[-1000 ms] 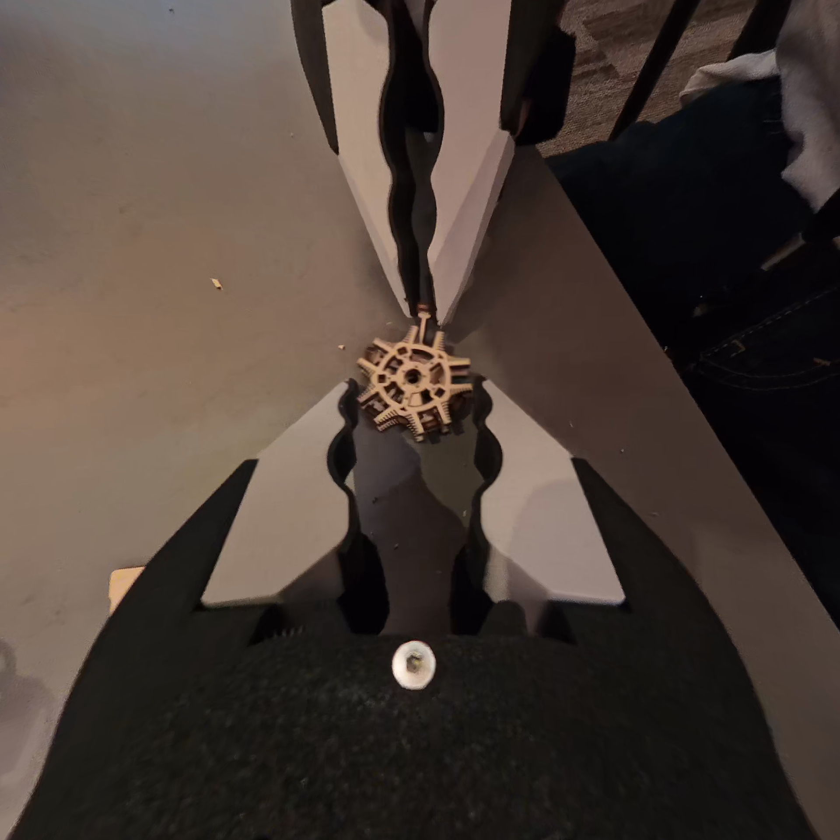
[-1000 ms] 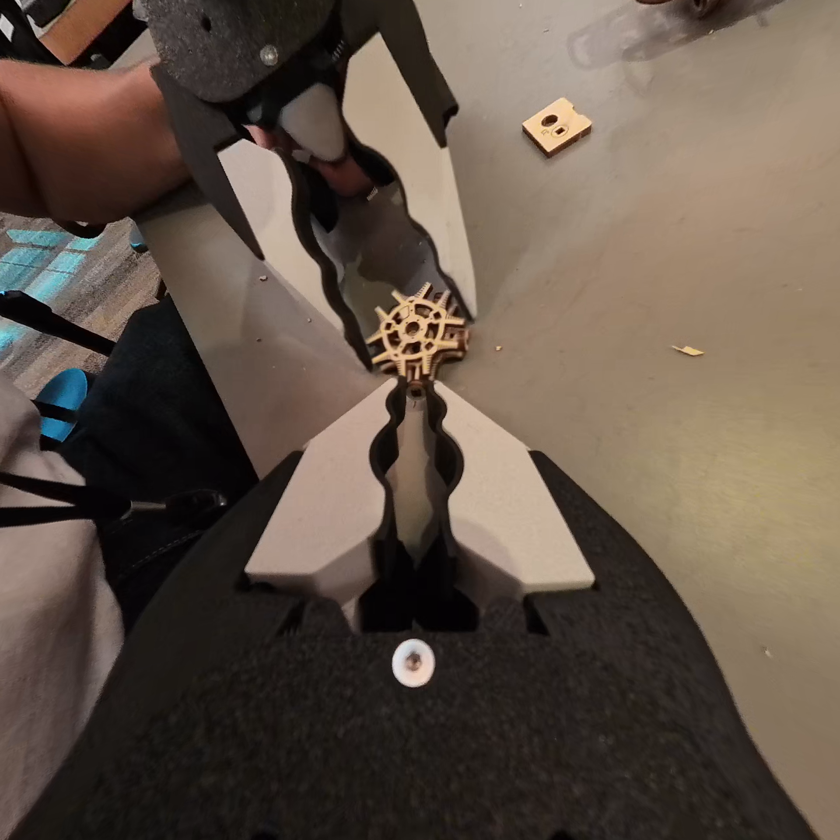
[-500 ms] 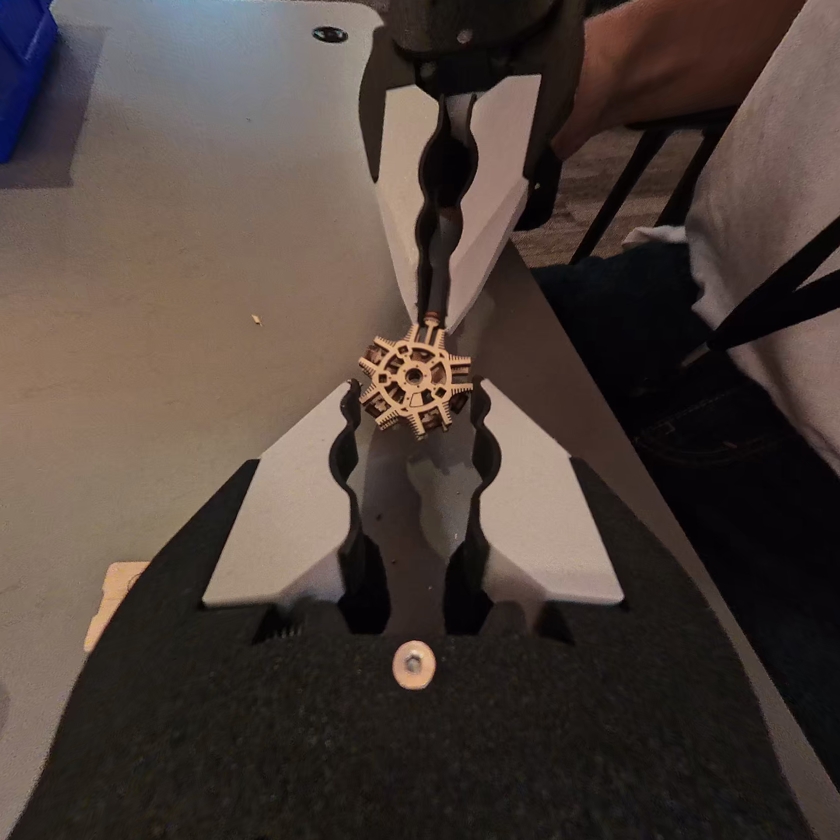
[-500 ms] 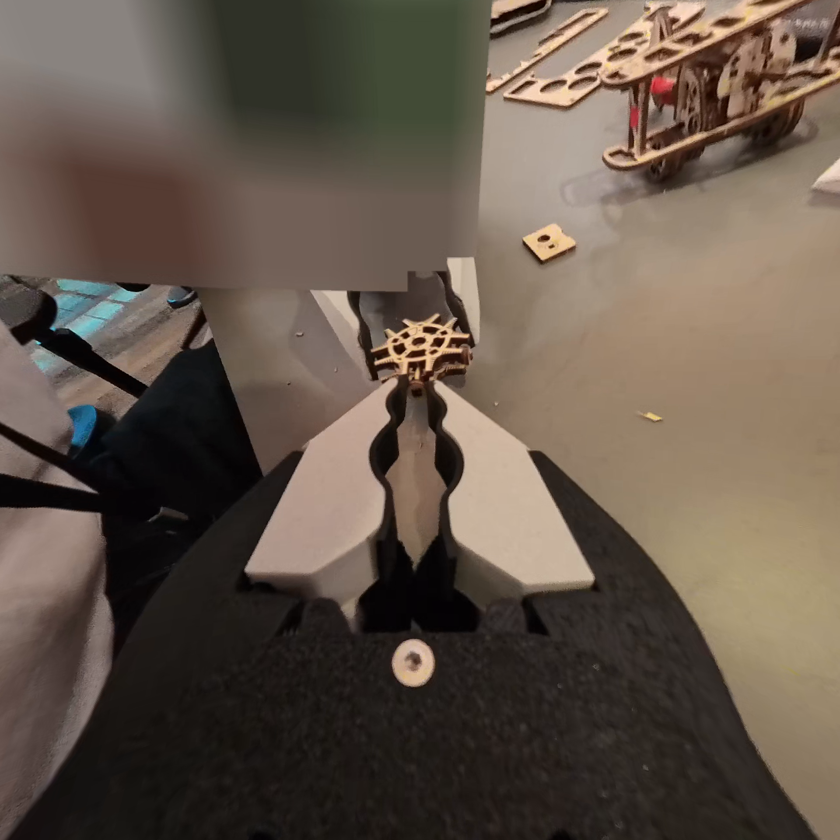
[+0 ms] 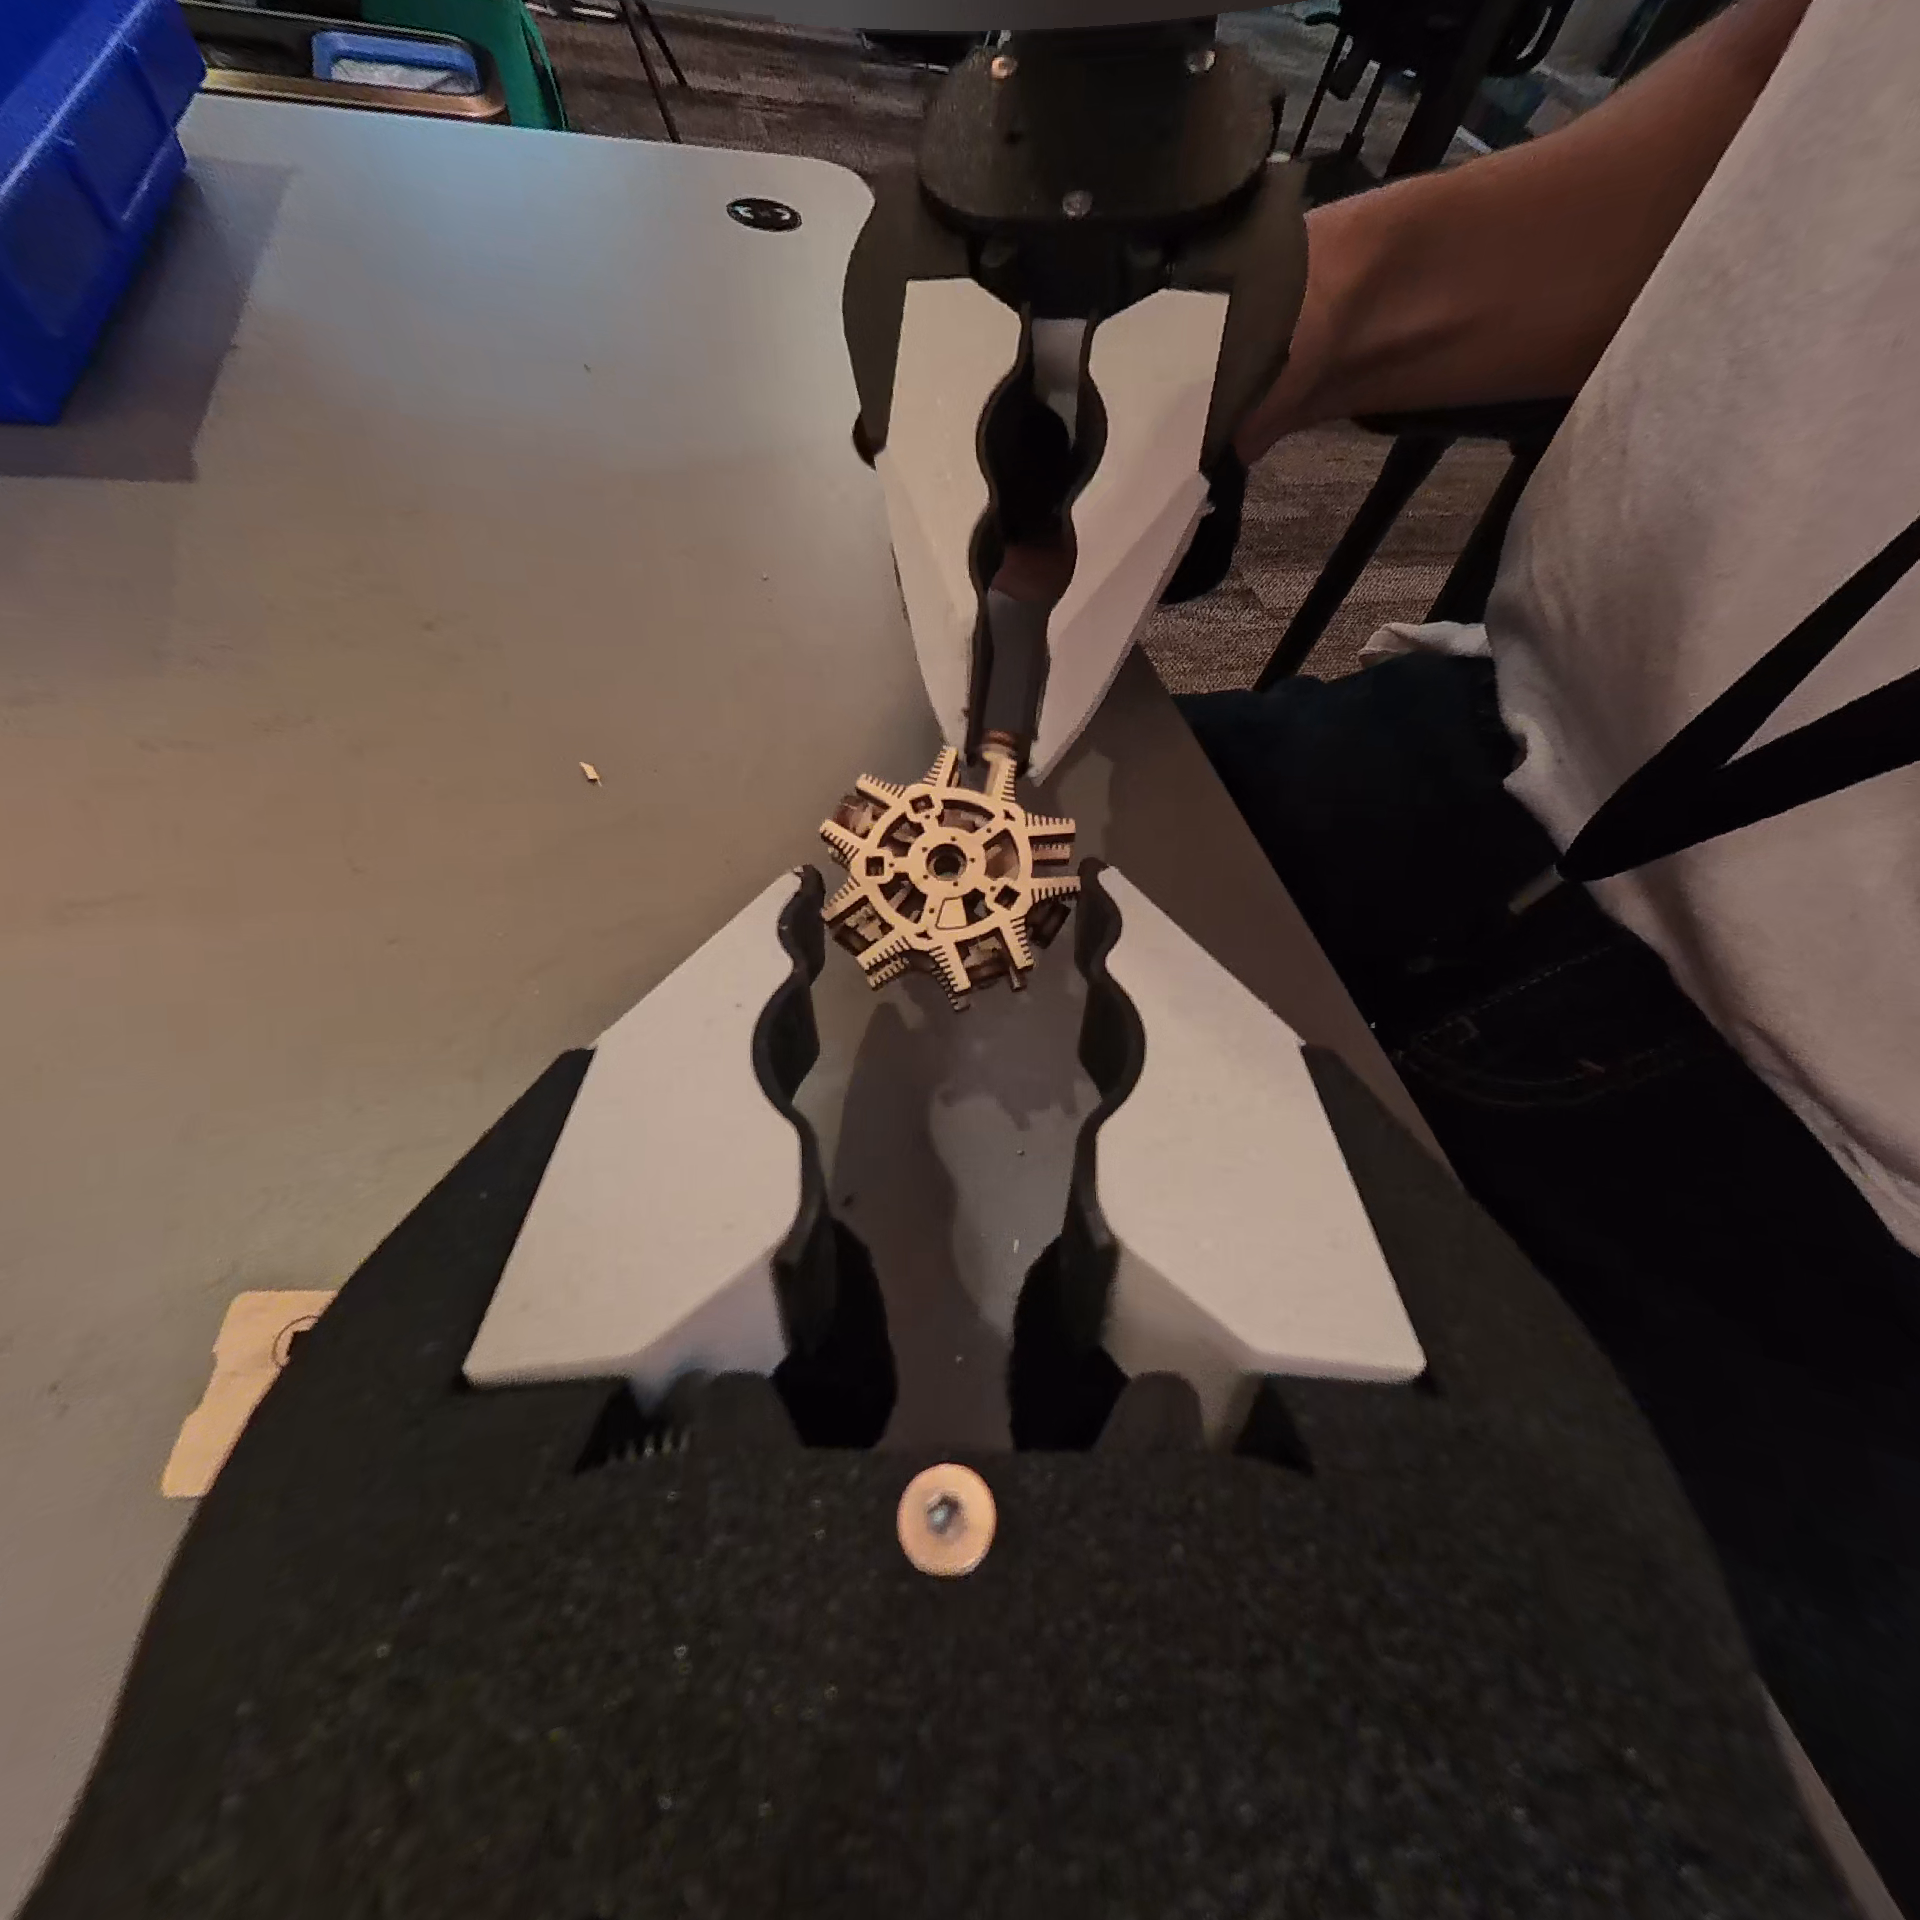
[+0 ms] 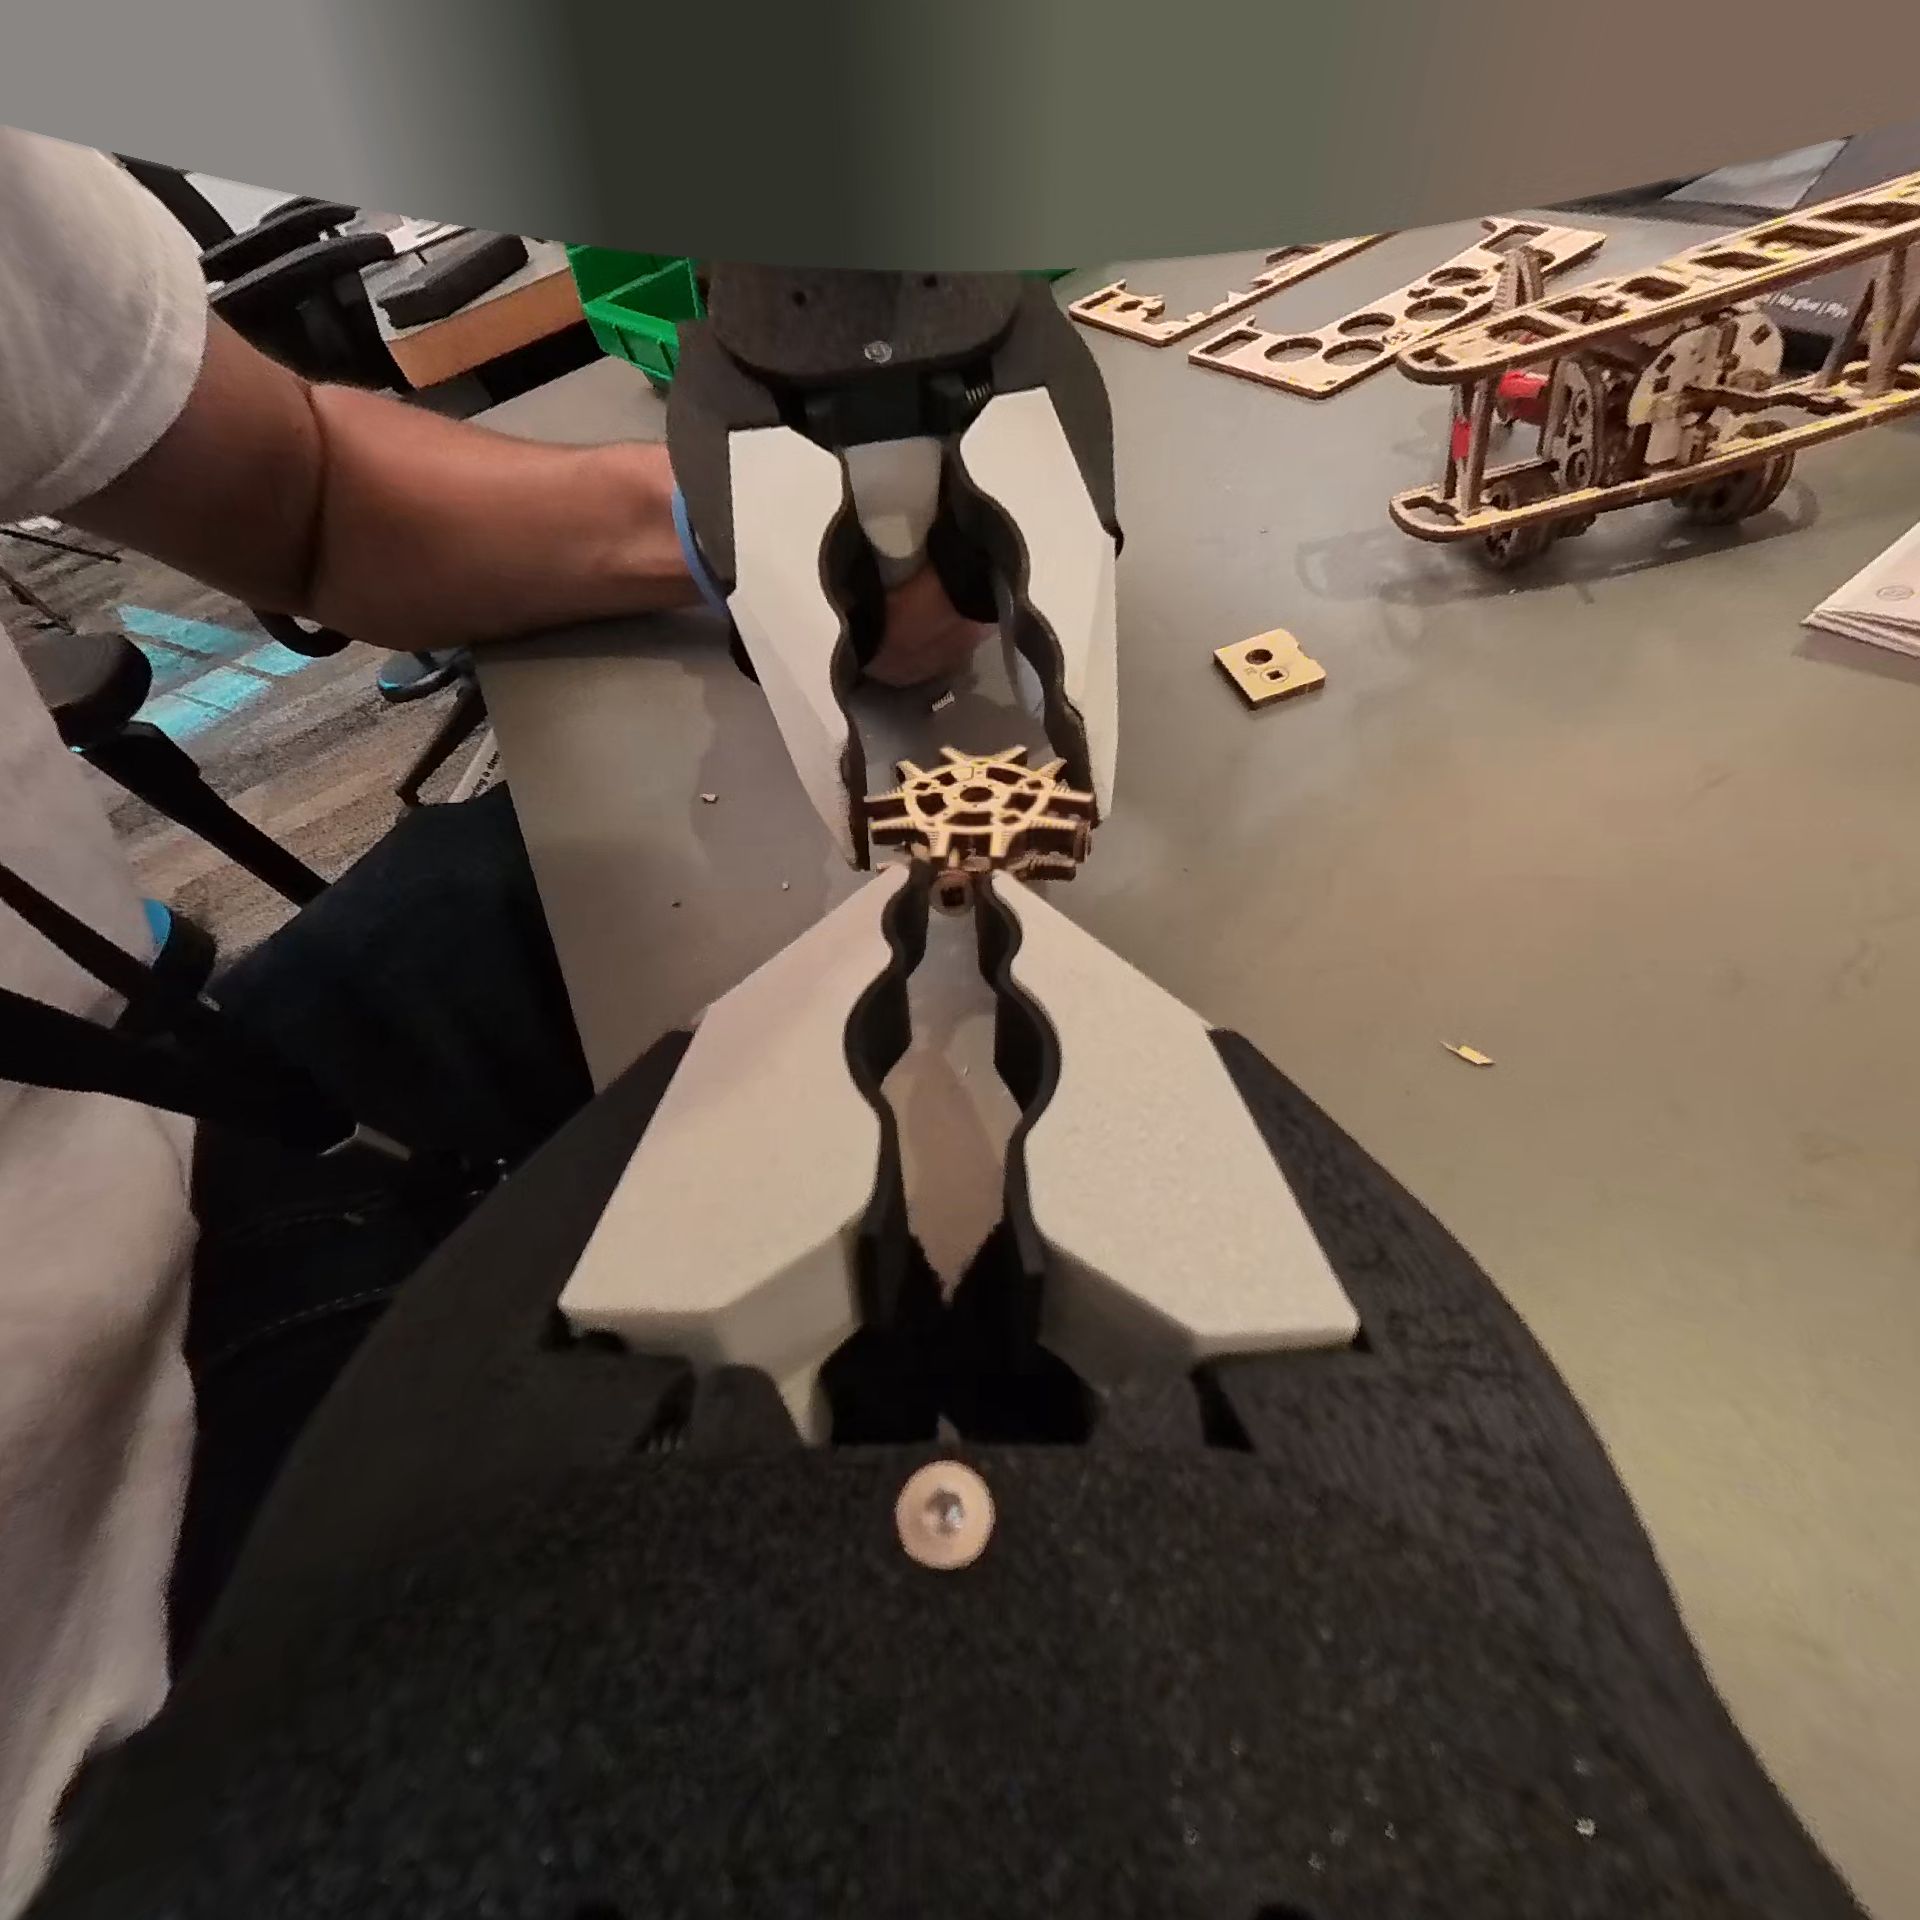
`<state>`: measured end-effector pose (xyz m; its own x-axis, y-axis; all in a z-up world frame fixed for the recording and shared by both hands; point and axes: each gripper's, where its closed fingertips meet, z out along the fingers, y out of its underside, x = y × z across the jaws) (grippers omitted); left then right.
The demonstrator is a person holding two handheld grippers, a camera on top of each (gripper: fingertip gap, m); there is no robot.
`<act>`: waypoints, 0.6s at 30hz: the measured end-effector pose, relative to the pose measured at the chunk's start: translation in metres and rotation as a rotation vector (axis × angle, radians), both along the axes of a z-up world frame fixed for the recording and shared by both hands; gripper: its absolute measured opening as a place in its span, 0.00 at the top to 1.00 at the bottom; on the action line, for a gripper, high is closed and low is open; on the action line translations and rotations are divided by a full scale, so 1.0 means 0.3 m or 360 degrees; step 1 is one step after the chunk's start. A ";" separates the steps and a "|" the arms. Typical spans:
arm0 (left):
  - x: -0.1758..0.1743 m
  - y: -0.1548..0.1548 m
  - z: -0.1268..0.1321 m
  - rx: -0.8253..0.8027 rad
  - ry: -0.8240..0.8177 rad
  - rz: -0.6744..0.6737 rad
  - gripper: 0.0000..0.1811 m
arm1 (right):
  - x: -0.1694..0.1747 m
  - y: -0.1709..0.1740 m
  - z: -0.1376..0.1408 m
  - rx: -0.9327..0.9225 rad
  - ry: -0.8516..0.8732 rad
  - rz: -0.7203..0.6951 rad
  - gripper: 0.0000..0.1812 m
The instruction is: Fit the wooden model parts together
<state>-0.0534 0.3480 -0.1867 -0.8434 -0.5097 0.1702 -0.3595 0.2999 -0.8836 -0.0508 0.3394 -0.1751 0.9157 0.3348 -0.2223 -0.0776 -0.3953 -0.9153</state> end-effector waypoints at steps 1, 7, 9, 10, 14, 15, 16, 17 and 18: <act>0.000 0.000 0.000 -0.0001 0.0002 -0.0001 0.74 | 0.000 -0.001 -0.005 -0.0005 0.0006 0.0010 0.96; 0.001 0.002 0.002 -0.0004 -0.0002 0.0008 0.75 | 0.008 0.000 -0.007 -0.0038 0.0048 0.0008 0.96; 0.005 0.005 0.012 -0.0045 0.0004 0.0027 0.74 | 0.005 0.005 0.010 -0.0002 0.0042 0.0013 0.96; 0.007 0.008 0.023 -0.0080 0.0004 0.0040 0.74 | 0.008 0.008 0.018 0.0010 0.0037 0.0004 0.96; 0.018 0.015 0.067 -0.0253 0.0022 0.0079 0.75 | 0.016 0.018 0.058 -0.0009 0.0052 -0.0012 0.95; 0.020 0.017 0.074 -0.0283 0.0029 0.0087 0.75 | 0.018 0.019 0.062 -0.0052 0.0061 -0.0016 0.95; 0.022 0.019 0.078 -0.0302 0.0034 0.0094 0.75 | 0.021 0.022 0.065 -0.0092 0.0061 -0.0023 0.95; 0.023 0.021 0.080 -0.0312 0.0037 0.0099 0.75 | 0.021 0.025 0.069 -0.0120 0.0063 -0.0029 0.95; 0.025 0.025 0.083 -0.0325 0.0036 0.0110 0.75 | 0.024 0.030 0.075 -0.0134 0.0055 -0.0046 0.95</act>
